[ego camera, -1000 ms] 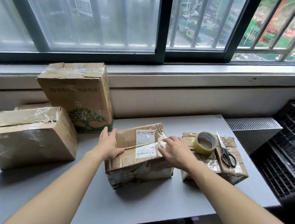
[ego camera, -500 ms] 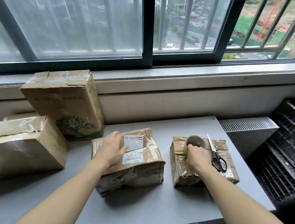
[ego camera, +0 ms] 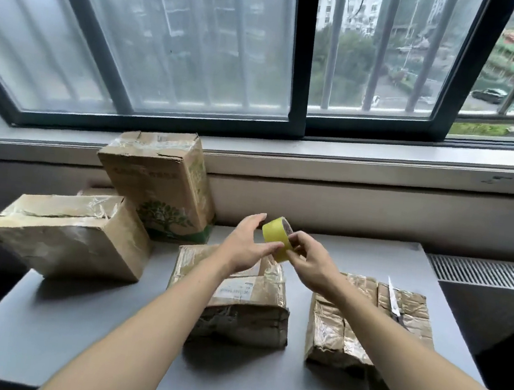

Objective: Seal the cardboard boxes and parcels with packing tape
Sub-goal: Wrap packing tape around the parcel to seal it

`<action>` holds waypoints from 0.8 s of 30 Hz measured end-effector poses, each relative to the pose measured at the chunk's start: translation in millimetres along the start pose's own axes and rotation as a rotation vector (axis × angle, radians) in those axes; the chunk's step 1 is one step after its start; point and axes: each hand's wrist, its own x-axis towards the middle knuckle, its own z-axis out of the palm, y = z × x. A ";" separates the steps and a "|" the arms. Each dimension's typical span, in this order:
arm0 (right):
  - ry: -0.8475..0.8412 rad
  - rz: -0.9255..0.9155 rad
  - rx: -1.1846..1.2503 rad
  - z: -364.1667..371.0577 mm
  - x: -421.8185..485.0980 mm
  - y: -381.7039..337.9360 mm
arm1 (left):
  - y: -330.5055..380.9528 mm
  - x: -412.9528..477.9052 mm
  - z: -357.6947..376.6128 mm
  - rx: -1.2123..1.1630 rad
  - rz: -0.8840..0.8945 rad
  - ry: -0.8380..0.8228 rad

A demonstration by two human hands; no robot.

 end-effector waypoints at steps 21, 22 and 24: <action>-0.080 0.086 0.416 90.9 21.7 -41.9 | -54.4 -43.4 -53.1 0.168 0.326 0.369; -0.072 0.118 0.429 93.7 22.9 -44.9 | -57.0 -43.5 -55.9 0.170 0.347 0.366; -0.054 0.169 0.443 98.7 25.2 -51.6 | -63.0 -42.1 -61.2 0.168 0.361 0.347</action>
